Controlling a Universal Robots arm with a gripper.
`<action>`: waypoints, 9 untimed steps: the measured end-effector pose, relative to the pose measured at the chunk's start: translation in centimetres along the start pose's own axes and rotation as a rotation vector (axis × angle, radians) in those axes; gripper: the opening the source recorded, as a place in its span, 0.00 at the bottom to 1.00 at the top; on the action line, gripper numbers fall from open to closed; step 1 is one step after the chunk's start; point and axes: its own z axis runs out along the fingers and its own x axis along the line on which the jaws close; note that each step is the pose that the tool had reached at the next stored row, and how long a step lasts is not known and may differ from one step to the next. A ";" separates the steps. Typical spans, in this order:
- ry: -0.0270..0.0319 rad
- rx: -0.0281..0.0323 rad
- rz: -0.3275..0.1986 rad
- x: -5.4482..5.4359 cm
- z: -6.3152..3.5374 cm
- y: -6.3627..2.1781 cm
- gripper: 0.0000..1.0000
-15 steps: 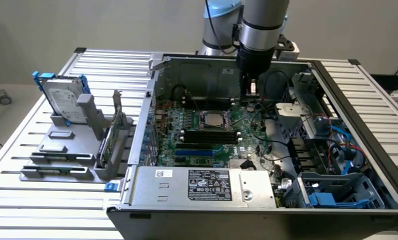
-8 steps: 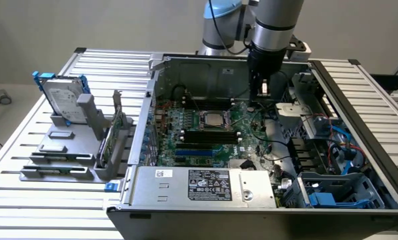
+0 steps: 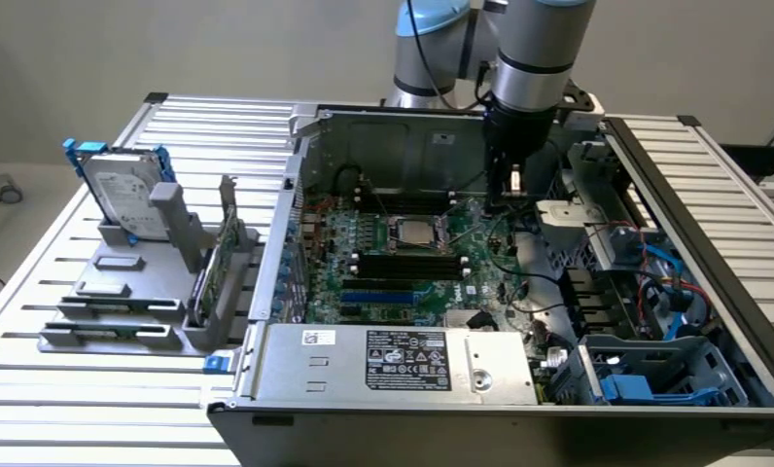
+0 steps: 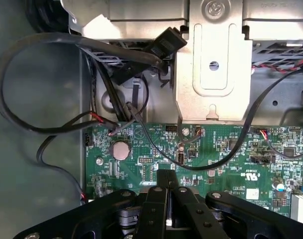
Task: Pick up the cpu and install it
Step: 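Close the cpu cover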
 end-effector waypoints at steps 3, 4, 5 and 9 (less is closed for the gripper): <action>0.0003 0.0011 -0.005 0.0 0.43 -0.03 0.11; 0.0004 0.0027 -0.008 0.0 0.47 -0.05 0.11; 0.0003 0.0058 -0.010 0.0 0.46 -0.09 0.11; 0.0008 0.0270 -0.014 0.0 0.45 -0.25 0.11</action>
